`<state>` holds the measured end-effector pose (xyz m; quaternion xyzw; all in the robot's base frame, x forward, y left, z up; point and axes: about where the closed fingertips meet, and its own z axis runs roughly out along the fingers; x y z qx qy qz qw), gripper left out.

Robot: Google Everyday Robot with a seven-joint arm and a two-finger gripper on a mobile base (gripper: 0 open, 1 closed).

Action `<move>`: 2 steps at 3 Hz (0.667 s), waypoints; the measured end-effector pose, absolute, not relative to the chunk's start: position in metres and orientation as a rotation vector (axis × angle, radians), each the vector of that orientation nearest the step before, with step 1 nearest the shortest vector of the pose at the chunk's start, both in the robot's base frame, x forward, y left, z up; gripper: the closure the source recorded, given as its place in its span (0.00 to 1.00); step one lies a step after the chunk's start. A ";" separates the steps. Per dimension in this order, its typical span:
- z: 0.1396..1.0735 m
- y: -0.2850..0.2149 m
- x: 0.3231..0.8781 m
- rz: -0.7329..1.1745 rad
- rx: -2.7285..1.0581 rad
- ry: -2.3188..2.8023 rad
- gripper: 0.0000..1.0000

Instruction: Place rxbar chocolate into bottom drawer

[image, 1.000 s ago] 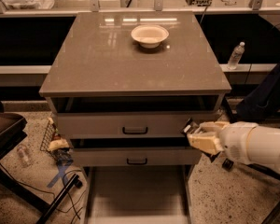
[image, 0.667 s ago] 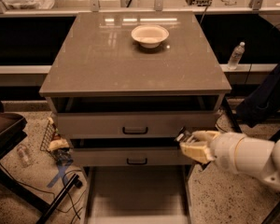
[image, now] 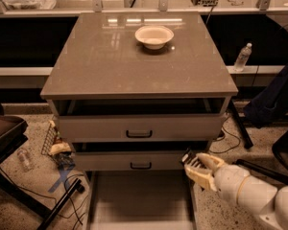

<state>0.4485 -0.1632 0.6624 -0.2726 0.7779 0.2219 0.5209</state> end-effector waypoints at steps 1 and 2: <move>0.559 -0.169 0.438 0.590 -0.604 1.889 1.00; 0.504 -0.171 0.435 0.613 -0.587 1.938 1.00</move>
Offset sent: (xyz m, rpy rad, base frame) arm -0.0180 -0.0145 -0.2289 0.0571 0.1668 -0.0258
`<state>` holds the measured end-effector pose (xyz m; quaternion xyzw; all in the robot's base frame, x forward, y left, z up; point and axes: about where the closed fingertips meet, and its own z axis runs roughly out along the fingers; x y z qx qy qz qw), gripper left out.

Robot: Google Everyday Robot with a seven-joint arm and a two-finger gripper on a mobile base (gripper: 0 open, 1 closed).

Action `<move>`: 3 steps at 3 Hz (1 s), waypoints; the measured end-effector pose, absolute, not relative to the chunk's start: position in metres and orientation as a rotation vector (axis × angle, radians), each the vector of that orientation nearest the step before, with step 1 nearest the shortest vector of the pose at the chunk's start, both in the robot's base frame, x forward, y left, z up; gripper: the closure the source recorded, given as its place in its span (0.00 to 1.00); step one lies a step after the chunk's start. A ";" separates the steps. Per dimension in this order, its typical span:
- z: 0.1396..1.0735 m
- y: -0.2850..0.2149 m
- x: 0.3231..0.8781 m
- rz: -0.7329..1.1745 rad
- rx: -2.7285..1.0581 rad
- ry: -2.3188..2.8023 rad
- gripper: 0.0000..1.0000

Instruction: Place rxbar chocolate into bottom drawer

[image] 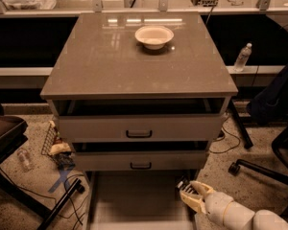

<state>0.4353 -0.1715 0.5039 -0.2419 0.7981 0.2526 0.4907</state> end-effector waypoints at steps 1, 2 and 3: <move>0.453 -0.171 0.431 0.646 -0.575 1.999 1.00; 0.453 -0.171 0.431 0.647 -0.575 1.999 1.00; 0.429 -0.147 0.438 0.668 -0.557 2.022 1.00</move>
Offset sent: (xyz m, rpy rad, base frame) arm -0.0027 0.0005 -0.0440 0.0023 0.0570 0.0025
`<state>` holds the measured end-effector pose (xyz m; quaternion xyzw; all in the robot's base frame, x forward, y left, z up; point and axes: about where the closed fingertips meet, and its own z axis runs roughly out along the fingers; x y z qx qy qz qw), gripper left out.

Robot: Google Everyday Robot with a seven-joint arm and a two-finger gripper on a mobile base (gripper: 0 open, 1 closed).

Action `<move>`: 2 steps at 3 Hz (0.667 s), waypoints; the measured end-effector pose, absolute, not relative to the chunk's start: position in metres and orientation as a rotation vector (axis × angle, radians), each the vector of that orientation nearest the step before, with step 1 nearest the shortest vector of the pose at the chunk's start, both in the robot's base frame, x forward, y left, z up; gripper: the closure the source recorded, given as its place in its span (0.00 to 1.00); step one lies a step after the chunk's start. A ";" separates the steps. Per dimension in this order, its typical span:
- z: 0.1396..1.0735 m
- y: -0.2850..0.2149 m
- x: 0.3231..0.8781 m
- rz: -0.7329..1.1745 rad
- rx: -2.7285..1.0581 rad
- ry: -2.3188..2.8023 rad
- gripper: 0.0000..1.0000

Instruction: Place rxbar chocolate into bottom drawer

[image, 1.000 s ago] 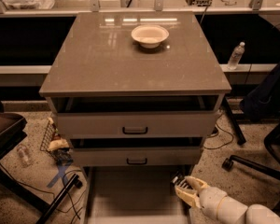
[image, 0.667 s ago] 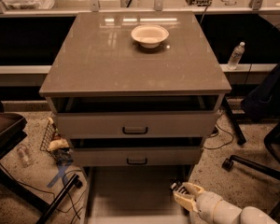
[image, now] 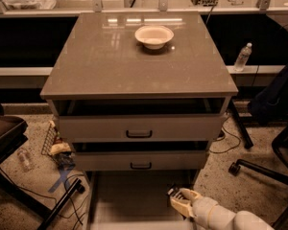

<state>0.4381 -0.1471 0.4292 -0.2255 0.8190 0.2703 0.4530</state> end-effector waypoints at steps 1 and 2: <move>0.387 -0.105 0.456 0.721 -0.518 2.038 1.00; 0.341 -0.059 0.465 0.794 -0.480 2.039 1.00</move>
Offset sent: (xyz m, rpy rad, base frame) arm 0.0380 0.1441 -0.1447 0.1729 0.1075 0.0028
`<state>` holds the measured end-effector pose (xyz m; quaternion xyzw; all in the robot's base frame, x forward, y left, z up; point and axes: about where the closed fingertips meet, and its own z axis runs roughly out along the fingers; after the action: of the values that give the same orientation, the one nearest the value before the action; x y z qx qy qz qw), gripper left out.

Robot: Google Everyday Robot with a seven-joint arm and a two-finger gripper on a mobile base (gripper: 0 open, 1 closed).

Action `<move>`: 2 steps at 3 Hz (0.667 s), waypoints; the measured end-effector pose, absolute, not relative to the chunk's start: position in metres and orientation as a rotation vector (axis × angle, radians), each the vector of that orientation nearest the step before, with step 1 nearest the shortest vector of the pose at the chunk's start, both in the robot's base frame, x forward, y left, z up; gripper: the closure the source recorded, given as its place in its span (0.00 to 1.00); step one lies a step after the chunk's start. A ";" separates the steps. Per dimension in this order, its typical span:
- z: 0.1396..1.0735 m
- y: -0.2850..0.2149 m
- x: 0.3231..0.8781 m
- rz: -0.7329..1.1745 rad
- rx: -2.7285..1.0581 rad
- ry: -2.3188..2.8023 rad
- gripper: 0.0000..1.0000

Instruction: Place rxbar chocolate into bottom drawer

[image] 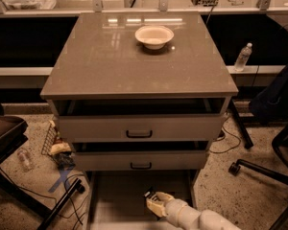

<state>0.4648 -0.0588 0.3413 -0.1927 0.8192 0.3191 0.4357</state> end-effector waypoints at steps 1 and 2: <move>0.302 -0.027 0.464 0.849 -0.432 2.045 1.00; 0.262 0.007 0.459 0.874 -0.398 2.062 1.00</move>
Offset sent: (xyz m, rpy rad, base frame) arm -0.0111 0.1014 -0.1293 0.0841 0.0990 -0.0472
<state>0.4586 0.0065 0.2619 -0.1587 0.8227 0.3488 0.4199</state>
